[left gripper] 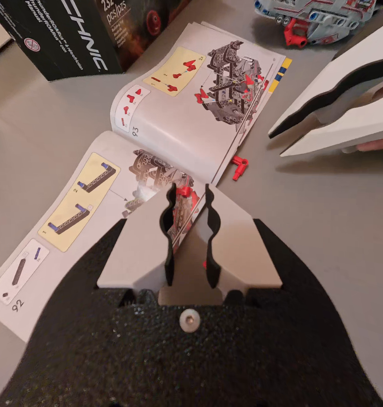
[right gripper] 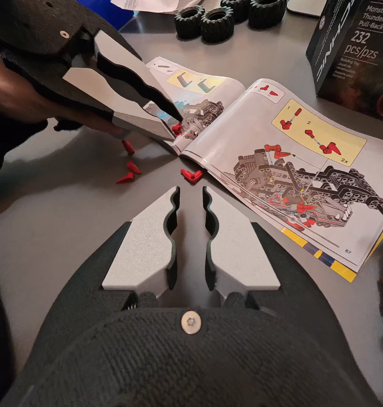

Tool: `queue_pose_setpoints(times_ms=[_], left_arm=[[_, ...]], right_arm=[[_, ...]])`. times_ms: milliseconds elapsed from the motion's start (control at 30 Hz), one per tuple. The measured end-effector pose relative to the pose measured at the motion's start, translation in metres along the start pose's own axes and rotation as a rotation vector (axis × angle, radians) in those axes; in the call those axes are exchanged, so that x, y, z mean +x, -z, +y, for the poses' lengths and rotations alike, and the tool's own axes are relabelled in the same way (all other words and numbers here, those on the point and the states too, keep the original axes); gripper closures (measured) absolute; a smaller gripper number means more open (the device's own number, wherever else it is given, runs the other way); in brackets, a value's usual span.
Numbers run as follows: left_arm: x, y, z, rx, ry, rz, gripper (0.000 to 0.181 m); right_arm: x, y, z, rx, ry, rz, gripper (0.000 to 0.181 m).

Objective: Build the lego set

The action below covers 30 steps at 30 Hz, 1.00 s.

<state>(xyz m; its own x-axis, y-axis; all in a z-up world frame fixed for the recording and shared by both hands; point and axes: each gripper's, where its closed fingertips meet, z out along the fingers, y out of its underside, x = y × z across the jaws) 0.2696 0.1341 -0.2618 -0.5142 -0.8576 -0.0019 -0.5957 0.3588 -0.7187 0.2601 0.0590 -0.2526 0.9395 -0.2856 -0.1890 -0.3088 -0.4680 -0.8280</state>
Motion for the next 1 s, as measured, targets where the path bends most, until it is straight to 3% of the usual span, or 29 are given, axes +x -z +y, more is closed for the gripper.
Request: queue_pose_setpoints(times_ms=[100, 300, 500, 733, 1000], left_arm=[[-0.003, 0.002, 0.001, -0.015, 0.03, -0.015, 0.166], [-0.009, 0.01, -0.003, -0.09, 0.054, -0.012, 0.164], [-0.049, 0.045, -0.011, -0.06, 0.132, -0.109, 0.164], [-0.004, 0.016, 0.011, -0.151, 0.116, 0.005, 0.162], [-0.005, 0.0, 0.003, -0.133, 0.153, -0.015, 0.157]], right_arm=[[0.0, -0.002, 0.001, -0.011, 0.006, -0.003, 0.162], [0.0, -0.005, 0.001, -0.026, 0.011, -0.013, 0.162], [-0.001, -0.005, 0.002, -0.028, 0.024, -0.007, 0.162], [-0.002, -0.01, 0.009, -0.083, 0.04, -0.007, 0.161], [-0.003, -0.011, 0.01, -0.089, 0.053, -0.004, 0.16]])
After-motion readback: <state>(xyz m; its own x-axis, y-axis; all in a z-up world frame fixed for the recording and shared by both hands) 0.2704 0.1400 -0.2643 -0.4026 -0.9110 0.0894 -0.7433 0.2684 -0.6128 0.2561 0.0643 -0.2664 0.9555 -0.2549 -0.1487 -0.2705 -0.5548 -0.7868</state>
